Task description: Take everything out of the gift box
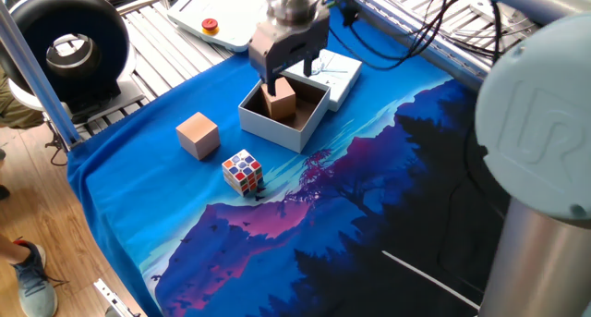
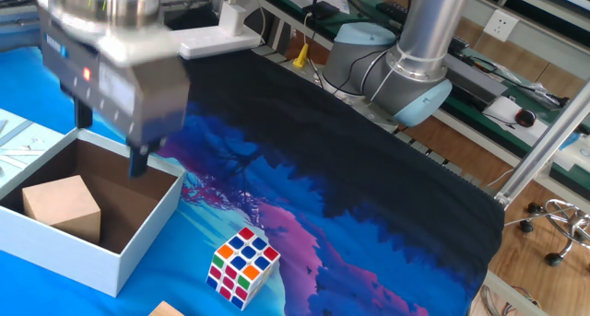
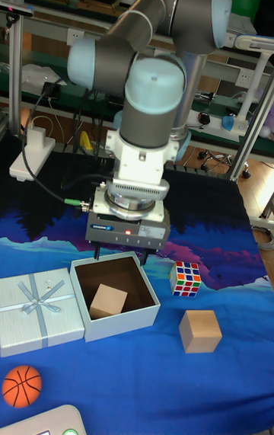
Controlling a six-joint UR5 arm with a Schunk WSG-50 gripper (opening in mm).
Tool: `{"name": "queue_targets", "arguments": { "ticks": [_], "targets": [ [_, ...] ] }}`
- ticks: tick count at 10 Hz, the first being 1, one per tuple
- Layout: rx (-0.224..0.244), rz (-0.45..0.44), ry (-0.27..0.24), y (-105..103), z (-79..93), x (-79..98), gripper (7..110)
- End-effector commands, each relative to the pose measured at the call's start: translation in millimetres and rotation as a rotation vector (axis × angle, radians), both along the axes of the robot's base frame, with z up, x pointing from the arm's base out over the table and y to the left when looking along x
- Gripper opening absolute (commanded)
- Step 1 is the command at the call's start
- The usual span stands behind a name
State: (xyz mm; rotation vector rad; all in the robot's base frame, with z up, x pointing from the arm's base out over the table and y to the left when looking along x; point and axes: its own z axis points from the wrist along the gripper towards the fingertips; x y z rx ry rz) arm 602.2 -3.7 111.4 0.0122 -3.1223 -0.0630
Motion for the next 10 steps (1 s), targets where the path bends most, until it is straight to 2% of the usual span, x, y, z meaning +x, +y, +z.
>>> {"name": "queue_targets", "arguments": {
  "ticks": [1, 2, 3, 5, 6, 7, 10],
  "targets": [
    [0.083, 0.030, -0.047, 5, 27.3, 6.5, 44],
    [0.050, -0.012, -0.032, -5, 29.9, 5.3, 44],
    [0.060, -0.008, -0.042, -6, 34.7, 9.0, 7],
    [0.042, 0.001, -0.064, -11, 41.4, 14.0, 7],
    [0.049, 0.040, -0.064, -11, 44.2, 14.0, 7],
    [0.038, 0.041, -0.060, -15, 45.0, 13.3, 22],
    [0.050, 0.045, -0.033, -12, 46.4, 5.2, 22]
  ]
}}
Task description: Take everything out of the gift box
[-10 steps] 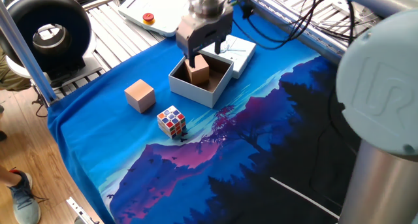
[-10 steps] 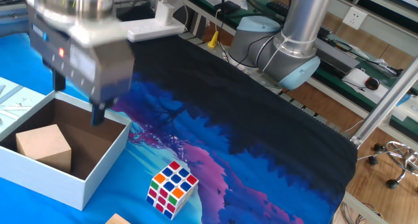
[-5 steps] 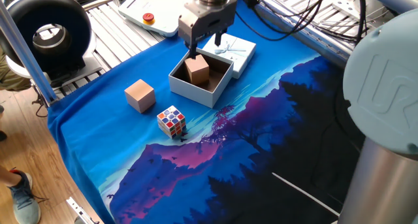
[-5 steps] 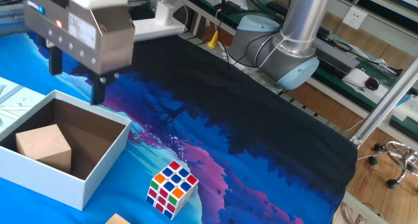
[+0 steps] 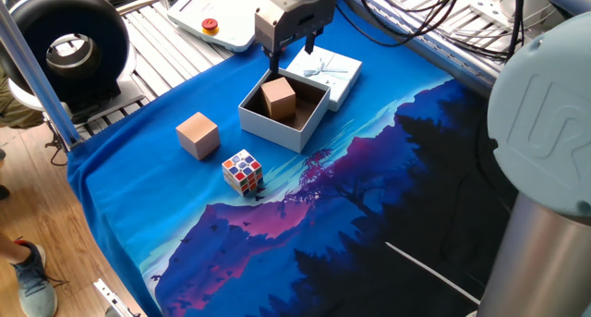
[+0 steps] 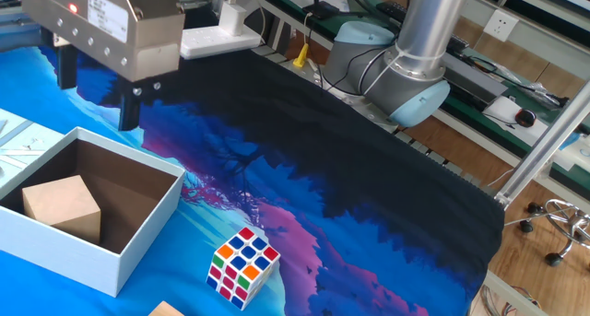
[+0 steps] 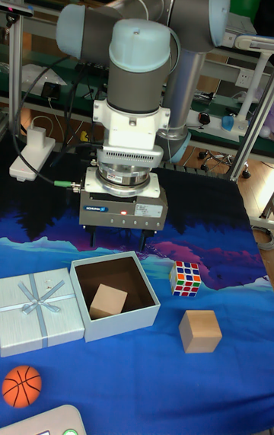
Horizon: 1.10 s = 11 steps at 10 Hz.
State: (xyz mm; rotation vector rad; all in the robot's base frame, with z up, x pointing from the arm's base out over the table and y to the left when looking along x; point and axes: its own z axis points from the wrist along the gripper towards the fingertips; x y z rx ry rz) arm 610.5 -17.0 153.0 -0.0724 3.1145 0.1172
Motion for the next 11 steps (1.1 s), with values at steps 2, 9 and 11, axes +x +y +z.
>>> {"name": "queue_targets", "arguments": {
  "ticks": [2, 9, 11],
  "targets": [
    [0.040, -0.002, 0.030, 8, 5.5, -7.7, 22],
    [0.070, 0.025, 0.068, 15, 6.7, -18.1, 7],
    [0.145, 0.089, 0.043, 36, 9.5, -12.2, 44]
  ]
}}
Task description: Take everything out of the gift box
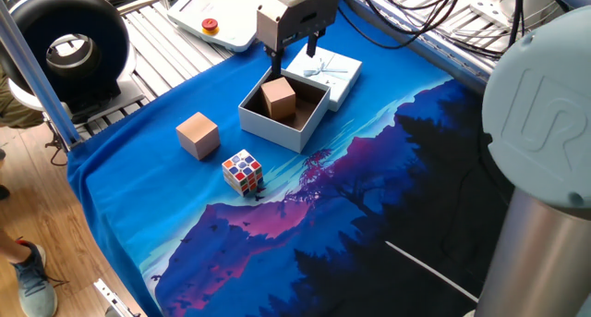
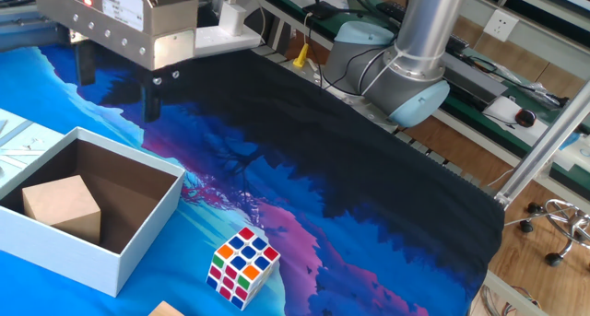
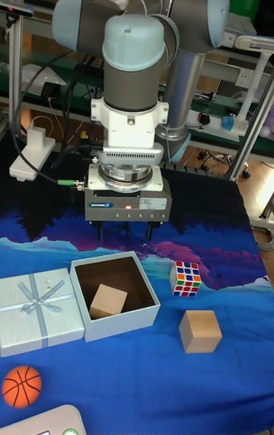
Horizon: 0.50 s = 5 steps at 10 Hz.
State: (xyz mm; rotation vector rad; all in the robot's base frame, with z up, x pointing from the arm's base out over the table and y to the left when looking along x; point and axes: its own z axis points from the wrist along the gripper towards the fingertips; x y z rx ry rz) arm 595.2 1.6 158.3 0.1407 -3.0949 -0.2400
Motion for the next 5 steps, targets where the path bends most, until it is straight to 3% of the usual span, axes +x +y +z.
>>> {"name": "queue_targets", "arguments": {
  "ticks": [1, 2, 3, 4, 5],
  "targets": [
    [0.062, 0.028, -0.002, 27, 4.6, 9.4, 44],
    [0.040, -0.010, 0.034, 33, 4.6, 10.7, 66],
    [0.023, -0.049, 0.033, 35, 0.5, 19.3, 66],
    [-0.020, -0.134, 0.003, 30, -4.5, 34.2, 44],
    [-0.032, -0.137, -0.016, 28, -4.7, 39.8, 44]
  ]
}}
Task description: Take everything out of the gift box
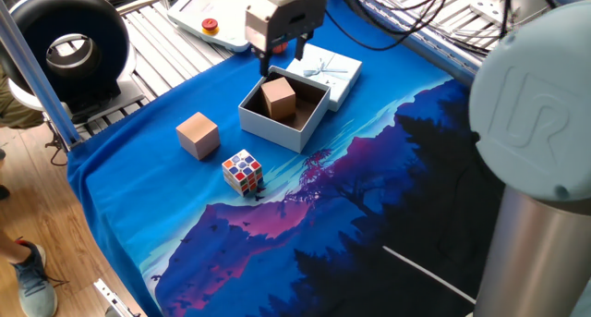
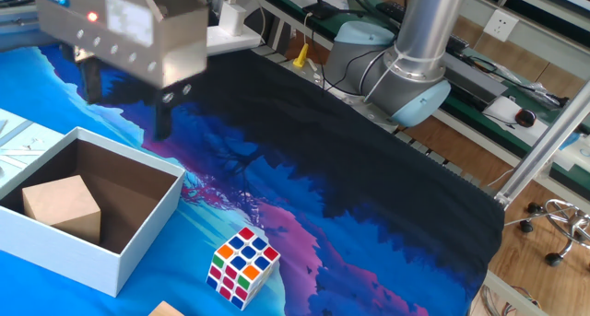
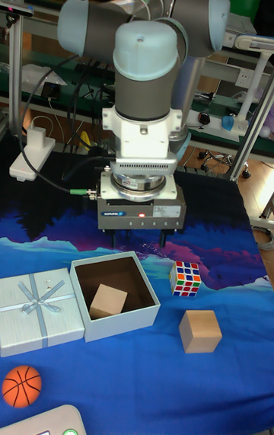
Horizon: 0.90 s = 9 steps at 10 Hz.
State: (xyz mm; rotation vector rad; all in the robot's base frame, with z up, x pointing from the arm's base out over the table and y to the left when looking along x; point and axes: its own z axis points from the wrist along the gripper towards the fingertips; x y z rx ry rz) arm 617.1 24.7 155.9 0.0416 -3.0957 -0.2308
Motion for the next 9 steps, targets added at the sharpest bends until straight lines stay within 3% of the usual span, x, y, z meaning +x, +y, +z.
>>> {"name": "queue_targets", "arguments": {
  "ticks": [1, 2, 3, 4, 5, 7, 8, 9],
  "targets": [
    [0.004, -0.021, -0.011, 10, 2.2, 12.6, 22],
    [-0.054, 0.004, 0.015, -7, 3.9, 3.7, 22],
    [-0.074, 0.068, 0.053, -14, 8.1, -10.4, 44],
    [-0.137, 0.102, 0.061, -30, 10.0, -14.8, 44],
    [-0.119, 0.080, 0.048, -25, 10.2, -12.5, 66],
    [-0.105, 0.018, 0.006, -18, 8.9, -1.6, 66],
    [-0.098, 0.011, -0.007, -15, 9.0, 1.6, 22],
    [-0.097, 0.002, -0.009, -14, 9.7, 1.6, 22]
  ]
}}
